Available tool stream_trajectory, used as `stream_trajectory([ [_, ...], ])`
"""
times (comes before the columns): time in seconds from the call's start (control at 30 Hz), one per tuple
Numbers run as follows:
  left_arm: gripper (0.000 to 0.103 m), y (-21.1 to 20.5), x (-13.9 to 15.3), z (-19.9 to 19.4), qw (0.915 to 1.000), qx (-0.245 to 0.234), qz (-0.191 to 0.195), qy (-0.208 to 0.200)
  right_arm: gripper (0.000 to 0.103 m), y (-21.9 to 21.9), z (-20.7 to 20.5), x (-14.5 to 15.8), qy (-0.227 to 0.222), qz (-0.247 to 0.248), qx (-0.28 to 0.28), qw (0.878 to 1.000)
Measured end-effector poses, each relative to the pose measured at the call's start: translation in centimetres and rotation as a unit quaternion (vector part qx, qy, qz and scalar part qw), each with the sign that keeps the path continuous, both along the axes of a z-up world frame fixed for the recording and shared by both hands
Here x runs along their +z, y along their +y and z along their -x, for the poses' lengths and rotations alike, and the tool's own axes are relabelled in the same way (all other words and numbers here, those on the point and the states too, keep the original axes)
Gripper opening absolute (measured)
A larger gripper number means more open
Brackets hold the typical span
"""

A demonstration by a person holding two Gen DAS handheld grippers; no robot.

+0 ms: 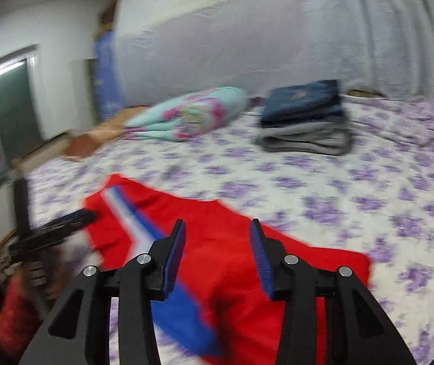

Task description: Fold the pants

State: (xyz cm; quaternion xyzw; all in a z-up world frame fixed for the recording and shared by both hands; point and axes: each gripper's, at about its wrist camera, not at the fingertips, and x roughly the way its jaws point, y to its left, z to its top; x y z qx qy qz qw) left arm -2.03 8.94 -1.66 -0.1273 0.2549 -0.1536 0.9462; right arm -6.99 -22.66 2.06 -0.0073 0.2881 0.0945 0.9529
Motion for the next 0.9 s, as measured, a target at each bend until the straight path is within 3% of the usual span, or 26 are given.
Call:
stream_trajectory([
  [0.07,0.099,-0.1,0.0,-0.1,1.0,0.001,-0.004,0.002,0.056,1.1,-2.2,-3.5,0.072,0.049,0.001,0.996],
  [0.1,0.099,-0.1,0.0,-0.1,1.0,0.0,-0.005,0.003,0.057,1.7,-2.6,-4.9,0.078,0.06,0.016,0.995],
  [0.17,0.099,-0.1,0.0,-0.2,0.9999,0.0,-0.008,0.008,0.058,1.6,-2.4,-3.6,0.064,0.052,0.011,0.997],
  [0.23,0.099,0.2,0.3,-0.2,0.9997,-0.006,-0.005,0.023,0.06,0.8,-1.1,-1.4,0.013,0.009,0.016,1.0],
  [0.33,0.099,2.3,1.0,0.3,0.9989,0.008,0.012,0.044,0.076,0.3,0.4,-0.1,-0.026,0.022,0.012,0.999],
  [0.37,0.099,3.8,1.2,0.6,0.998,0.02,0.03,0.052,0.083,0.1,0.1,-0.8,-0.016,0.035,0.016,0.999],
  [0.43,0.099,6.2,1.1,0.6,0.9944,0.021,0.076,0.071,0.085,-0.3,-1.1,-3.5,0.033,0.043,0.018,0.998],
  [0.47,0.099,7.2,0.8,0.4,0.9906,0.019,0.104,0.086,0.091,-0.8,-2.0,-4.5,0.082,0.02,0.025,0.996],
  [0.53,0.099,8.7,-0.3,-0.6,0.9762,0.004,0.178,0.123,0.093,-2.2,-2.3,-4.3,0.081,-0.036,0.031,0.996],
  [0.57,0.099,8.7,-0.5,-1.0,0.9723,-0.003,0.193,0.132,0.093,-2.8,-2.4,-4.3,0.081,-0.057,0.031,0.995],
  [0.67,0.099,6.8,-0.7,-2.8,0.9726,-0.022,0.176,0.15,0.092,-3.5,-2.2,-4.2,0.069,-0.081,0.024,0.994],
  [0.83,0.099,4.7,-1.1,-5.0,0.9725,-0.018,0.163,0.165,0.092,-6.1,1.1,-2.6,-0.037,-0.131,-0.038,0.99],
  [0.87,0.099,4.8,-1.1,-5.2,0.9717,-0.015,0.167,0.167,0.093,-6.5,0.9,-2.7,-0.029,-0.13,-0.06,0.989],
  [0.9,0.099,4.9,-1.2,-5.5,0.9703,-0.009,0.176,0.166,0.093,-6.8,-0.3,-3.4,0.009,-0.125,-0.076,0.989],
])
